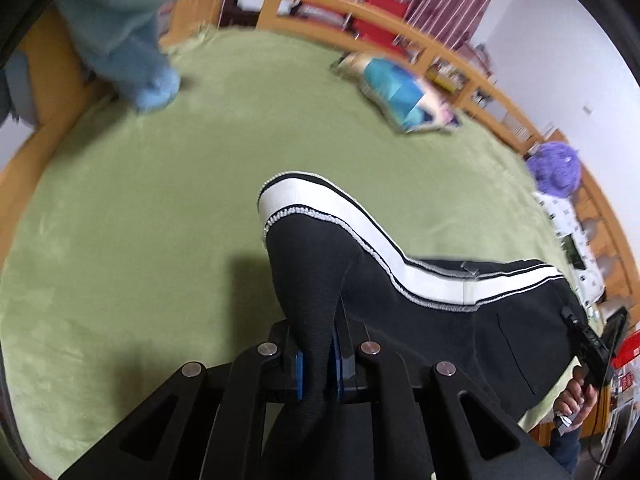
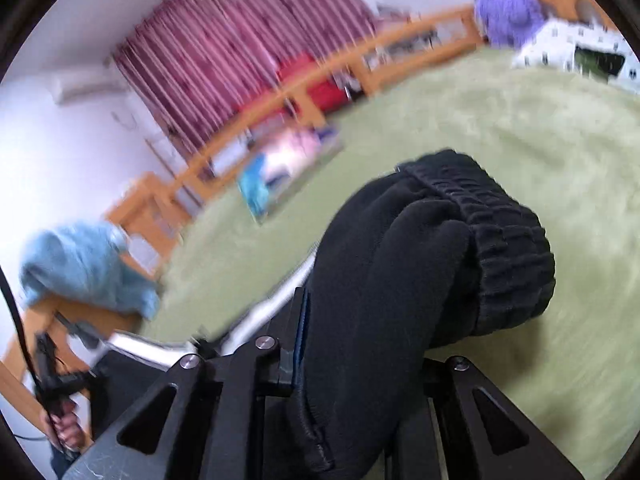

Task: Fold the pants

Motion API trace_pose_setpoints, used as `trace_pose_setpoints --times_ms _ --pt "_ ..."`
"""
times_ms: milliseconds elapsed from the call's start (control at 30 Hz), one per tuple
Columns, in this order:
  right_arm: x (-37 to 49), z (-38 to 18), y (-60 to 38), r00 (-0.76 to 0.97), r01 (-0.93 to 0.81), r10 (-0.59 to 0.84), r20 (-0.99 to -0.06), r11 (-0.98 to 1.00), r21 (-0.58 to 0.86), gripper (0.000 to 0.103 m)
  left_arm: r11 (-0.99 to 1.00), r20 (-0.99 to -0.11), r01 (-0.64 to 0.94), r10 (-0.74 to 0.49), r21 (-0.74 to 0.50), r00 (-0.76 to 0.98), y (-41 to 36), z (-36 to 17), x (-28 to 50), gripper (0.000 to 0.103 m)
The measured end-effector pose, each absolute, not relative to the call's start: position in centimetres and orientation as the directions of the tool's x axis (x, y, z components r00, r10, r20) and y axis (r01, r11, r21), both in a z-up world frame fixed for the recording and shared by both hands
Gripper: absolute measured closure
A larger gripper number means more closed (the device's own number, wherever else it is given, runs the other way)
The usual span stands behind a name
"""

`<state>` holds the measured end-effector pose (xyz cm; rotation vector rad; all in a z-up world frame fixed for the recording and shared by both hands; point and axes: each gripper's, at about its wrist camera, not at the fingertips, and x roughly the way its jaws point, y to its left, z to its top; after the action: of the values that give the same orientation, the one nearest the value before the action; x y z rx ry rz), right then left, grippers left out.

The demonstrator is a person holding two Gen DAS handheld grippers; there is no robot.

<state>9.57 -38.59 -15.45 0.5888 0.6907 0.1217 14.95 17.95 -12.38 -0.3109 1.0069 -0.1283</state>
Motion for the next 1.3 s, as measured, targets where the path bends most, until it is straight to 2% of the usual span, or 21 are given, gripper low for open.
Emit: trace_pose_setpoints --times_ms 67,100,133,200,233,300,333,400,467,533,633,700,767,867,967,1033,1100,1133,1167,1200,1300 --pt "10.4 -18.8 -38.4 0.703 0.180 0.243 -0.668 0.848 0.498 0.080 0.964 -0.860 -0.084 -0.185 -0.254 0.475 18.6 -15.6 15.3 0.080" --pt "10.3 -20.0 -38.8 0.688 0.206 0.236 -0.686 0.843 0.497 0.080 0.970 -0.878 -0.103 -0.149 -0.218 0.454 18.6 -16.7 15.2 0.076" --pt "9.7 -21.2 -39.6 0.694 0.198 0.276 -0.665 0.815 0.544 0.077 0.974 -0.884 -0.103 -0.136 -0.202 0.448 18.3 -17.4 15.0 0.074" --pt "8.8 -21.9 -40.4 0.679 0.206 0.308 -0.666 0.791 0.576 0.072 0.975 -0.870 -0.075 -0.149 -0.208 0.470 18.5 -18.2 14.0 0.052" --pt "8.3 -21.9 -40.7 0.668 0.211 0.318 -0.673 0.786 0.581 0.070 0.974 -0.871 -0.077 -0.152 -0.211 0.468 18.6 -18.3 13.6 0.051" --pt "7.3 -21.3 -40.9 0.658 0.236 0.293 -0.694 0.795 0.559 0.052 0.974 -0.862 -0.066 -0.161 -0.218 0.480 18.6 -18.0 12.4 0.051" --pt "6.6 -21.0 -40.9 0.656 0.251 0.266 -0.706 0.805 0.537 0.049 0.975 -0.857 -0.063 -0.156 -0.214 0.491 18.5 -17.8 11.7 0.049" --pt "5.7 -20.5 -40.8 0.665 0.253 0.238 -0.708 0.820 0.513 0.047 0.976 -0.838 -0.053 -0.152 -0.210 0.525 17.9 -16.8 9.9 0.036" --pt "4.6 -20.6 -41.2 0.680 0.253 0.234 -0.695 0.814 0.522 0.045 0.976 -0.816 -0.015 -0.172 -0.216 0.552 17.0 -16.5 8.0 0.028" --pt "4.3 -21.2 -41.5 0.683 0.269 0.245 -0.689 0.792 0.548 0.045 0.980 -0.820 -0.008 -0.161 -0.197 0.550 16.1 -17.4 6.3 0.025" --pt "4.3 -22.0 -41.4 0.667 0.269 0.283 -0.689 0.771 0.577 0.045 0.997 -0.856 -0.029 -0.046 -0.071 0.515 14.4 -20.0 5.0 0.024" --pt "4.4 -21.7 -41.2 0.666 0.259 0.285 -0.689 0.778 0.572 0.045 0.999 -0.838 -0.023 -0.009 -0.026 0.545 13.9 -19.8 4.1 0.024" --pt "4.6 -20.8 -41.3 0.682 0.243 0.269 -0.680 0.794 0.558 0.045 0.999 -0.841 -0.025 -0.024 -0.044 0.540 14.1 -19.1 3.8 0.024" --pt "5.2 -19.9 -42.0 0.717 0.245 0.237 -0.656 0.795 0.555 0.043 0.989 -0.837 -0.053 -0.087 -0.138 0.540 15.4 -17.8 3.7 0.024" --pt "7.5 -21.2 -43.2 0.691 0.260 0.289 -0.662 0.755 0.602 0.029 0.981 -0.831 -0.052 -0.129 -0.187 0.540 15.6 -17.2 3.2 0.024" --pt "8.5 -22.5 -44.6 0.682 0.301 0.332 -0.652 0.685 0.663 0.026 0.983 -0.834 -0.044 -0.130 -0.181 0.537 15.1 -17.0 2.7 0.024" --pt "9.1 -23.4 -46.1 0.693 0.311 0.391 -0.605 0.595 0.741 0.026 0.986 -0.837 -0.039 -0.119 -0.165 0.533 14.4 -16.9 2.5 0.024" --pt "9.2 -23.5 -47.0 0.708 0.317 0.398 -0.584 0.559 0.766 0.030 0.986 -0.837 -0.036 -0.118 -0.162 0.534 14.1 -16.9 2.5 0.024" --pt "9.0 -23.2 -48.0 0.733 0.335 0.366 -0.574 0.540 0.772 0.049 0.986 -0.836 -0.034 -0.120 -0.164 0.535 13.8 -16.7 2.3 0.024" --pt "8.7 -22.6 -48.8 0.755 0.344 0.325 -0.569 0.542 0.766 0.058 0.986 -0.835 -0.032 -0.123 -0.166 0.536 13.7 -16.6 2.2 0.024" --pt "8.1 -19.5 -48.8 0.808 0.205 0.321 -0.495 0.633 0.747 0.060 0.984 -0.825 -0.034 -0.127 -0.173 0.551 13.5 -16.0 1.9 0.024"
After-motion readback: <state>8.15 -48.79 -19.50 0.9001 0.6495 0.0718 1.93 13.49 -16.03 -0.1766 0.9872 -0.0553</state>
